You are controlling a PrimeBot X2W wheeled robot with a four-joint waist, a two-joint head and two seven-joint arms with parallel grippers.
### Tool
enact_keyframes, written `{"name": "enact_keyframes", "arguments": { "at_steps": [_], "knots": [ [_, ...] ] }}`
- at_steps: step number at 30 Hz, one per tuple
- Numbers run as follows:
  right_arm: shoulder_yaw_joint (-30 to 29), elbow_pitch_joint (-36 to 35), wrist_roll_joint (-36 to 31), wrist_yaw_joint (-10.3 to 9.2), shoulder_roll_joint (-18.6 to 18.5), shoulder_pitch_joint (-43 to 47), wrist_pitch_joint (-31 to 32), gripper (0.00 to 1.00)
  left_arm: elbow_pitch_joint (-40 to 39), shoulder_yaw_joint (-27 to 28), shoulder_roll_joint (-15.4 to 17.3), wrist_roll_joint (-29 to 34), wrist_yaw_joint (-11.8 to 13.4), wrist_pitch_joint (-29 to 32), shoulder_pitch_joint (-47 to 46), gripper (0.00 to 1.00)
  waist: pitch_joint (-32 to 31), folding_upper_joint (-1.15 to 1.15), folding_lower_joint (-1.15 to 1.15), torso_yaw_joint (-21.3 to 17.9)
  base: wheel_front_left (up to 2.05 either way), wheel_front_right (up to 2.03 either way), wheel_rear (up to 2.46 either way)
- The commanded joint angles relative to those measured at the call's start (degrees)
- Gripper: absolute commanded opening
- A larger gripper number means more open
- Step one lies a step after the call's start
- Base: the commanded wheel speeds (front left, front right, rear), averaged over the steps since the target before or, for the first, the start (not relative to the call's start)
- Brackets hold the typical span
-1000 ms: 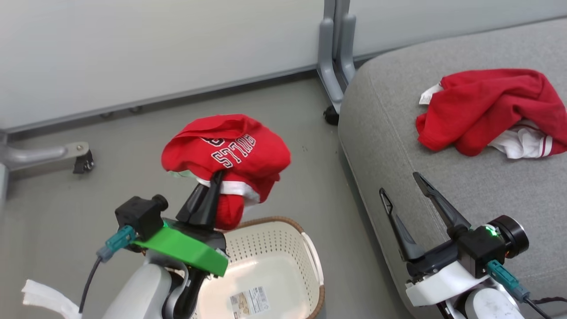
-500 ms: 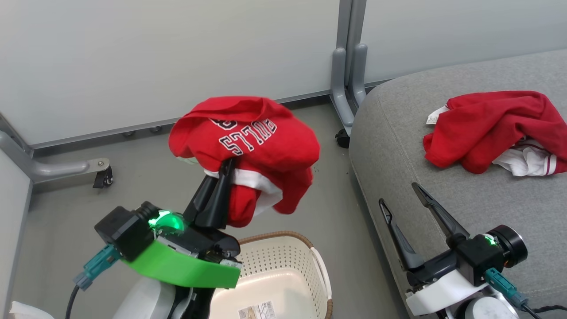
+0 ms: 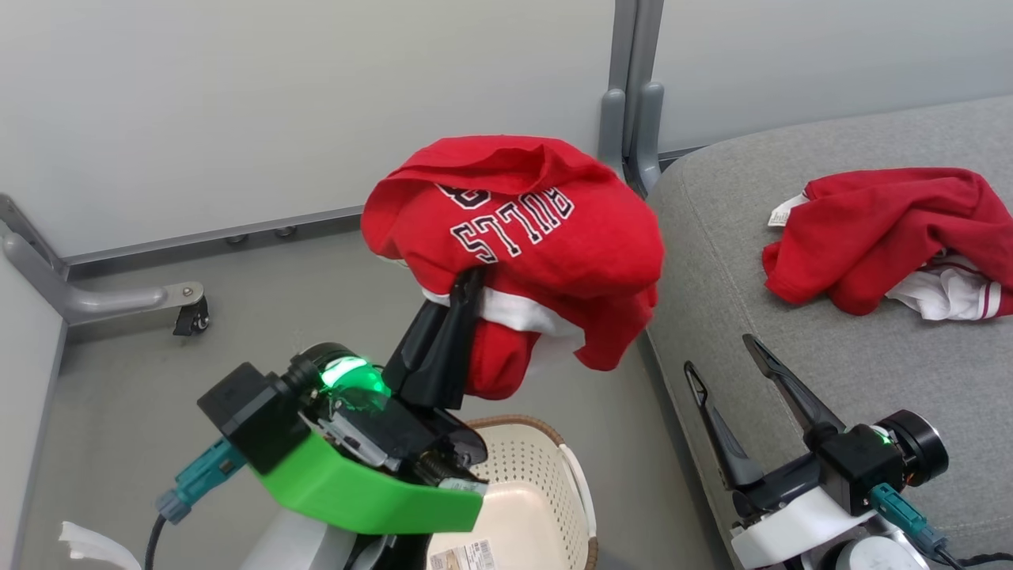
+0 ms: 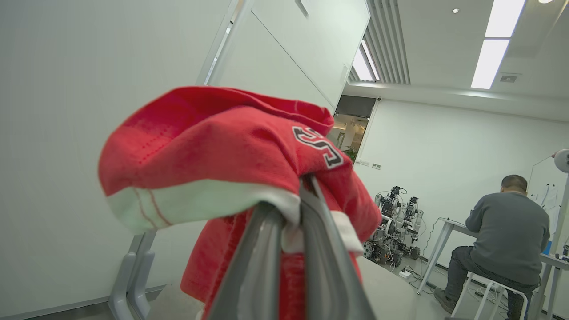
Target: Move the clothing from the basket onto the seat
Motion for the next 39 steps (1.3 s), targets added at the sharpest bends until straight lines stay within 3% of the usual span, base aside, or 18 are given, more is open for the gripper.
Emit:
{"name": "enact_keyframes", "arguments": {
  "at_steps": [1, 19, 30, 39],
  "knots": [
    [0.00, 0.13, -0.12, -0.10, -0.29, 0.07, -0.14, 1.00, -0.17, -0.08, -0.34, -0.33, -0.17, -0.02, -1.04, 0.00, -0.04, 0.00, 0.01, 0.07, 0.00, 0.00, 0.00],
    [0.03, -1.27, -0.55, -0.10, -0.28, 0.40, -0.14, 1.00, 2.17, -0.06, -0.50, 0.27, -0.17, -0.02, -0.50, 0.00, 0.17, 0.00, 0.01, 0.39, 0.00, 0.00, 0.00],
    [6.91, -7.64, 0.15, -0.10, -3.52, -0.93, -0.13, 1.00, 2.62, -0.05, -0.59, -1.10, -0.17, -0.02, -0.19, 0.00, 0.48, 0.00, 0.01, 0.13, 0.00, 0.00, 0.00],
    [8.60, -6.27, -3.74, -0.10, -3.84, -4.54, -0.13, 1.00, 3.24, -3.57, 0.07, -1.94, -0.17, -0.02, -1.62, 0.00, 0.48, 0.00, 0.01, 0.79, 0.00, 0.00, 0.00]
  ]
}}
